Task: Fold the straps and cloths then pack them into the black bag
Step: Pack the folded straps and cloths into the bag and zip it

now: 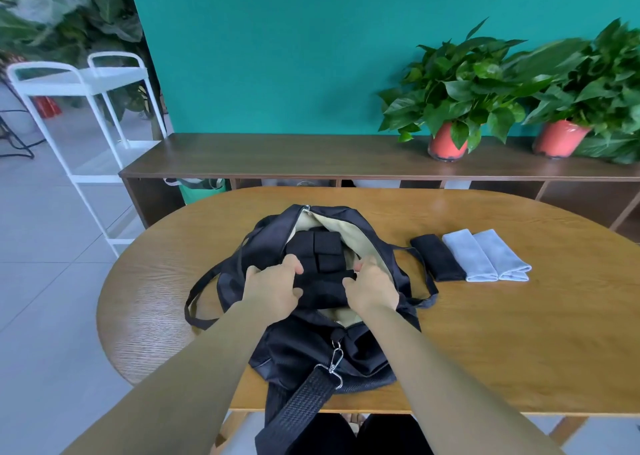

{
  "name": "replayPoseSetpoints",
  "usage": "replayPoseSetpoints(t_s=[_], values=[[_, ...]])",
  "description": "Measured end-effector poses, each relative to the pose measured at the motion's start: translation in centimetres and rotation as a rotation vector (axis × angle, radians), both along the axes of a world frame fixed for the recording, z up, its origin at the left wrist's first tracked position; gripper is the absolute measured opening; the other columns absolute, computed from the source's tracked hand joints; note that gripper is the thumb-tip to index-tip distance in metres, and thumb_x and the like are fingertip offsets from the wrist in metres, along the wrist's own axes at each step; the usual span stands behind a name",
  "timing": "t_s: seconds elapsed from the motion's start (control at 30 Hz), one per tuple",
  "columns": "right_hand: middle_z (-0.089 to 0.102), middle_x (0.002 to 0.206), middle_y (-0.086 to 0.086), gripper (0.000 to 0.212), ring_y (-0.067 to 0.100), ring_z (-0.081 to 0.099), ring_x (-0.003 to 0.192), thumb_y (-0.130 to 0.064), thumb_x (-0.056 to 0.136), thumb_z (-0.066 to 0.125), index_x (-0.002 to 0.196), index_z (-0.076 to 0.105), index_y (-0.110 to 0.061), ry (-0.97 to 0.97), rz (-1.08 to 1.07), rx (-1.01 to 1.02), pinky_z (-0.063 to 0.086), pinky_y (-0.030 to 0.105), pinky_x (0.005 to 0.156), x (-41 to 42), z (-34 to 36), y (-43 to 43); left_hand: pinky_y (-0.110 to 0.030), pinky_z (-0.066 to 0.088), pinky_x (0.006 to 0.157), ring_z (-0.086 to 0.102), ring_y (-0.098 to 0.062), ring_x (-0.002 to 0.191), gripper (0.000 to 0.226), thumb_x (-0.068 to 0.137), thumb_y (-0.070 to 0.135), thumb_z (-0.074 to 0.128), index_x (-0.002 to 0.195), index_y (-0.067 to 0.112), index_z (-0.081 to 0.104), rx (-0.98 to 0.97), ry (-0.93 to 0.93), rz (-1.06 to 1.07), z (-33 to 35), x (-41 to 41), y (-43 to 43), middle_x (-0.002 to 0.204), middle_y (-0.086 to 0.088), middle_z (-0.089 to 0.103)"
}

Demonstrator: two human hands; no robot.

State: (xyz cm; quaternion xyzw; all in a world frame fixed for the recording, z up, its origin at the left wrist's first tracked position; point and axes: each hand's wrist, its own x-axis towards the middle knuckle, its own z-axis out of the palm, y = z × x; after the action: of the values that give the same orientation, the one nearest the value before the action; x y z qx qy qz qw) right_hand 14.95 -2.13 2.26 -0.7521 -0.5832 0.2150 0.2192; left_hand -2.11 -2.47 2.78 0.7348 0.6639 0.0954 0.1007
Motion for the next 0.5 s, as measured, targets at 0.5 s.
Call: replayPoseSetpoints(t_s=[0.5], values=[[0.063, 0.093, 0.002, 0.02, 0.02, 0.056, 0.08, -0.031, 0.094, 0.053, 0.104, 0.05, -0.014, -0.206, 0.074, 0.143, 0.041, 0.028, 0.06, 0.5, -1.1, 0.3, -0.031, 0.025, 0.087, 0.048, -0.018, 0.082, 0.02, 0.098, 0.035, 0.043, 0.105, 0.03, 0.061, 0.121, 0.279, -0.021, -0.9, 0.7, 0.0, 0.105, 0.005, 0.054]])
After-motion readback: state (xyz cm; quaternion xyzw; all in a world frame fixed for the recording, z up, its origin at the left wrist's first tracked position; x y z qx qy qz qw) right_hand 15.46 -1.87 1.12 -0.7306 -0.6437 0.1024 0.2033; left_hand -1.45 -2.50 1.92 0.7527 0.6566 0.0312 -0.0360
